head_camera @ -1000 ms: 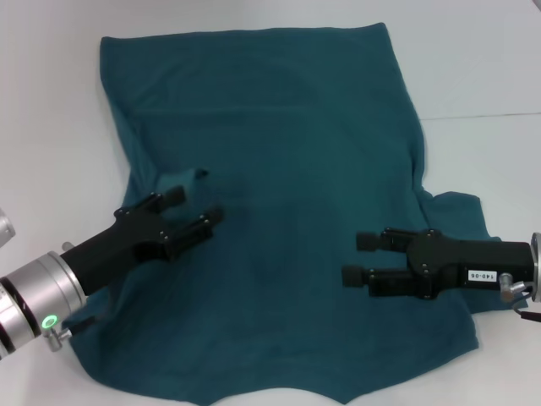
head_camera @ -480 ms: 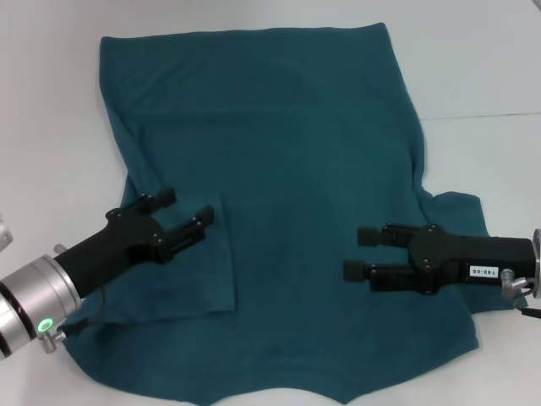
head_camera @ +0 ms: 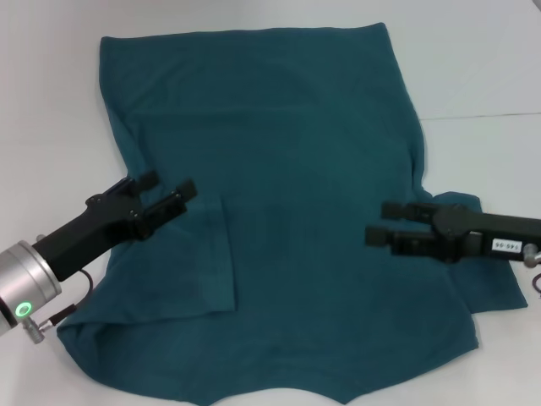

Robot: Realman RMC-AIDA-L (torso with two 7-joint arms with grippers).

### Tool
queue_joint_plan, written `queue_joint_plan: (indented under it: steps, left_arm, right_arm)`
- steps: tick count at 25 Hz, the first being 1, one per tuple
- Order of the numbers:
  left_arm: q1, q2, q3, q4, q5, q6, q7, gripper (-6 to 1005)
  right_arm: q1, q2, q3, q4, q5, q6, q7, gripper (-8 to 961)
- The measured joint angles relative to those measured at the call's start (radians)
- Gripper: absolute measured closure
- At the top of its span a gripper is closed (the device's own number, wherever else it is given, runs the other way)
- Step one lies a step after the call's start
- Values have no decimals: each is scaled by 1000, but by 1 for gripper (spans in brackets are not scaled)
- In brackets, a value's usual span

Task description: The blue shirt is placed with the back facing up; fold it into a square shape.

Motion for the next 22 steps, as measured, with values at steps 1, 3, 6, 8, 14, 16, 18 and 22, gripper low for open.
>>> queue_joint_plan:
  steps: [1, 3, 6, 8, 14, 16, 18, 22]
  left_arm:
    - [1, 0, 0, 3, 0, 1, -3, 136]
    - [4, 1, 1, 9, 3, 7, -10, 134]
    - [13, 2, 12, 24, 9, 32, -16, 131]
    - [25, 3, 48, 50, 21, 58, -11, 132]
    - [62, 3, 186, 155, 91, 132, -9, 133]
    - [72, 3, 216, 191, 121, 172, -7, 133]
    - [78, 3, 233, 222, 154, 211, -7, 133]
    - [78, 7, 237, 241, 187, 259, -10, 134]
  right_arm:
    - [-1, -3, 8, -1, 0, 1, 19, 38]
    - [-2, -9, 17, -4, 0, 6, 56, 38]
    - [-8, -21, 24, -8, 0, 13, 118, 38]
    - [-14, -30, 26, -11, 0, 22, 163, 38]
    - [-41, -38, 64, -23, 1, 73, 259, 37]
    - [-50, -38, 82, -23, 1, 93, 277, 37]
    - [-59, -38, 94, -23, 1, 110, 295, 37]
    - [-82, -37, 105, -24, 0, 153, 355, 37]
